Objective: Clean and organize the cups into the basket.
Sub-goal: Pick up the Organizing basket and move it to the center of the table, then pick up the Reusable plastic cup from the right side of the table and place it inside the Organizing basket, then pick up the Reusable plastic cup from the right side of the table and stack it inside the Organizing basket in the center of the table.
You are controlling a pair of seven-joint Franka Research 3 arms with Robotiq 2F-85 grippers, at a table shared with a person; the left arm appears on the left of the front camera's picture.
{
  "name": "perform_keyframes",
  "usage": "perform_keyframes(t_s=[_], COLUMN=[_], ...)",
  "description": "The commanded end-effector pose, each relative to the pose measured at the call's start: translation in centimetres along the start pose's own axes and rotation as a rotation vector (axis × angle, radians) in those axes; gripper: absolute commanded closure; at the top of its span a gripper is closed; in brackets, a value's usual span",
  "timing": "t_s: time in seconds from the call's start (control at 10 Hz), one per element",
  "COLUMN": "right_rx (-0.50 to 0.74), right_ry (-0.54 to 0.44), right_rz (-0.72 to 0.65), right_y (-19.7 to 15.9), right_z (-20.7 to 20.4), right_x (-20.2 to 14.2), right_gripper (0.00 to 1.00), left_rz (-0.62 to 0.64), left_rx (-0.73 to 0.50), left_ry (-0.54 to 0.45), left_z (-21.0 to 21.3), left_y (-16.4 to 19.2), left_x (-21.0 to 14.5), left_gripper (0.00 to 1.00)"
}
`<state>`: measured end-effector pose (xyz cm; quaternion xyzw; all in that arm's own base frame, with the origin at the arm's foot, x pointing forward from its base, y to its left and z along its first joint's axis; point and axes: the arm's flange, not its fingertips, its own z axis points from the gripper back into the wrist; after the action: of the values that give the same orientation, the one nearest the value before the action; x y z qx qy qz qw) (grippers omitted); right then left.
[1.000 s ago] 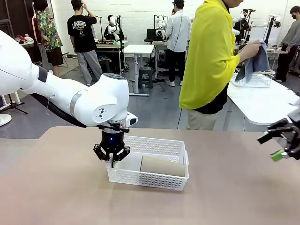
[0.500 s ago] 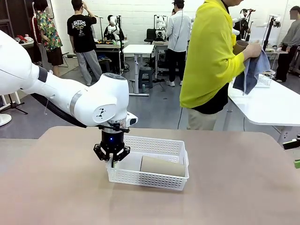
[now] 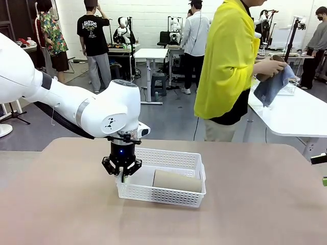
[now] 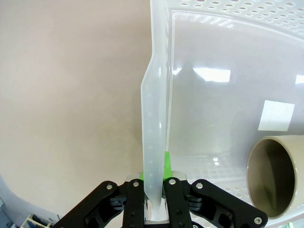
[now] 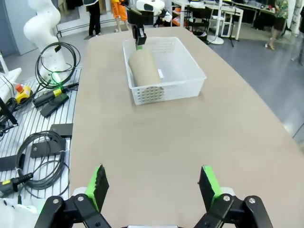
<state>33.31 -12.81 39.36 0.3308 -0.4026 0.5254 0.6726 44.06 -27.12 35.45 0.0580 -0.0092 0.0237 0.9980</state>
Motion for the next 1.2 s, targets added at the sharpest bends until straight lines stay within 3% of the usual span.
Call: perform_keyframes(t_s=[0.0,1.1], right_rx=[0.0,0.0], right_ry=[0.004,0.004], right_rz=[-0.02,-0.02], right_y=[-0.34,-0.34], right_z=[0.29,0.29], right_x=[0.11,0.11], right_gripper=[0.0,0.0], left_rz=[-0.008,-0.008], left_rx=[0.009,0.009], left_ry=[0.007,0.007], left_z=[-0.4,-0.4], left_y=[0.23,0.23], left_x=[-0.1,-0.1], left_gripper=[1.0,1.0])
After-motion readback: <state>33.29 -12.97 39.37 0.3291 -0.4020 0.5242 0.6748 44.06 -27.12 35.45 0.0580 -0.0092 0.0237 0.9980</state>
